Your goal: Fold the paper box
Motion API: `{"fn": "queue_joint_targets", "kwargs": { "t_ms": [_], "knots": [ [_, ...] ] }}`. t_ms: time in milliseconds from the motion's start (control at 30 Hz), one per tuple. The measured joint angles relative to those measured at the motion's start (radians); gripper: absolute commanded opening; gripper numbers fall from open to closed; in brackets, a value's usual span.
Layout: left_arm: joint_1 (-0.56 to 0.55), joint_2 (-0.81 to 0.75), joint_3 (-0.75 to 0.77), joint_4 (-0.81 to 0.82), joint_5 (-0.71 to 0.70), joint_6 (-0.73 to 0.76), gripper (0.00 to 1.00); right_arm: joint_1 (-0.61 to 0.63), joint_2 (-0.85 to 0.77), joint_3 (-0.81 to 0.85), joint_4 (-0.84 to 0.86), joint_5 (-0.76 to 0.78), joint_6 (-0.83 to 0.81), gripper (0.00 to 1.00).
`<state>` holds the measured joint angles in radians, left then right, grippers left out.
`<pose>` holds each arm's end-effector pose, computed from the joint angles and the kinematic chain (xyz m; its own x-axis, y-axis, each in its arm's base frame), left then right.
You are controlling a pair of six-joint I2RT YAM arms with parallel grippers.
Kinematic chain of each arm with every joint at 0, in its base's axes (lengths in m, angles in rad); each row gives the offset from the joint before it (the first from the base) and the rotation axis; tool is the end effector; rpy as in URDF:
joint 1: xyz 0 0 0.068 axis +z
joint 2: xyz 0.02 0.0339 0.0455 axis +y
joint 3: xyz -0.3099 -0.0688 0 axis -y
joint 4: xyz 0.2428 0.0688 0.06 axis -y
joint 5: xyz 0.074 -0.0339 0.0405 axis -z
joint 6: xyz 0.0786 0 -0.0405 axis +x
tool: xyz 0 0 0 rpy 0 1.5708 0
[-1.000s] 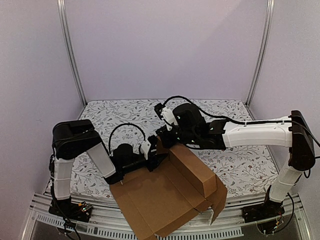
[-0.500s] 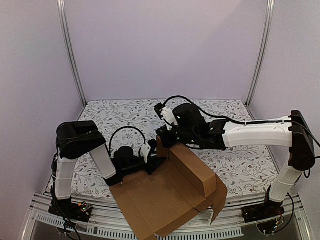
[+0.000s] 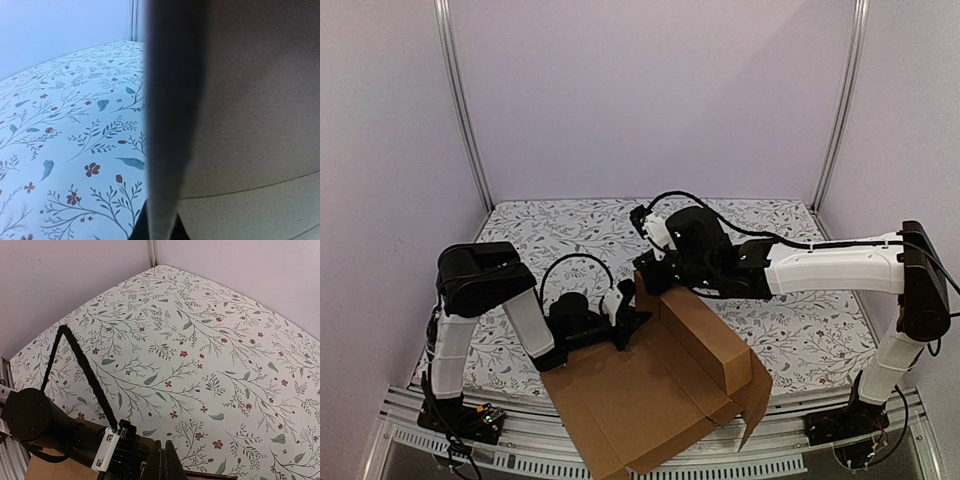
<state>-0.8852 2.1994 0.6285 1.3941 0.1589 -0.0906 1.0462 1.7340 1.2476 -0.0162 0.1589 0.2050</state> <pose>0.2509 -0.3264 0.0947 -0.1890 0.0899 -0.9779 0.8493 0.5148 -0.1168 0.2341 0.3797 0.2858 -0.3961 -0.2831 -0.8735 -0.7196 0.6866 0.1038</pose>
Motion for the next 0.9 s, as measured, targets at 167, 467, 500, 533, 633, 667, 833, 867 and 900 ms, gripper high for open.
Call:
{"fn": "queue_joint_targets", "kwargs": {
  "t_ms": [167, 467, 500, 533, 633, 667, 833, 867, 900],
  "knots": [
    [0.0, 0.0, 0.001, 0.0, 0.006, 0.0, 0.0, 0.0, 0.0, 0.0, 0.0, 0.001, 0.0, 0.0],
    [0.002, -0.001, 0.002, -0.004, 0.009, 0.003, 0.41, 0.0, 0.0, 0.0, -0.001, 0.002, 0.0, 0.0],
    [0.003, -0.004, 0.002, -0.008, 0.008, 0.004, 0.43, 0.0, 0.0, 0.0, -0.001, 0.001, 0.0, 0.0],
    [0.004, -0.01, 0.002, -0.014, 0.008, 0.005, 0.43, 0.0, 0.0, 0.0, -0.001, 0.002, 0.0, 0.0],
    [0.006, -0.034, 0.001, -0.028, 0.009, 0.008, 0.44, 0.0, 0.0, 0.0, -0.002, 0.0, 0.0, 0.0],
    [0.007, -0.046, 0.001, -0.029, 0.01, 0.009, 0.44, 0.0, 0.0, 0.0, -0.003, -0.001, 0.0, 0.0],
    [0.016, -0.103, 0.016, -0.031, 0.014, 0.016, 0.44, 0.0, 0.0, 0.0, -0.004, -0.01, 0.0, 0.0],
    [0.019, -0.112, 0.022, -0.031, 0.014, 0.017, 0.44, 0.001, 0.0, 0.0, -0.005, -0.011, 0.0, 0.0],
    [0.023, -0.12, 0.029, -0.031, 0.015, 0.019, 0.44, 0.001, 0.0, 0.0, -0.005, -0.011, 0.0, 0.0]
  ]
}}
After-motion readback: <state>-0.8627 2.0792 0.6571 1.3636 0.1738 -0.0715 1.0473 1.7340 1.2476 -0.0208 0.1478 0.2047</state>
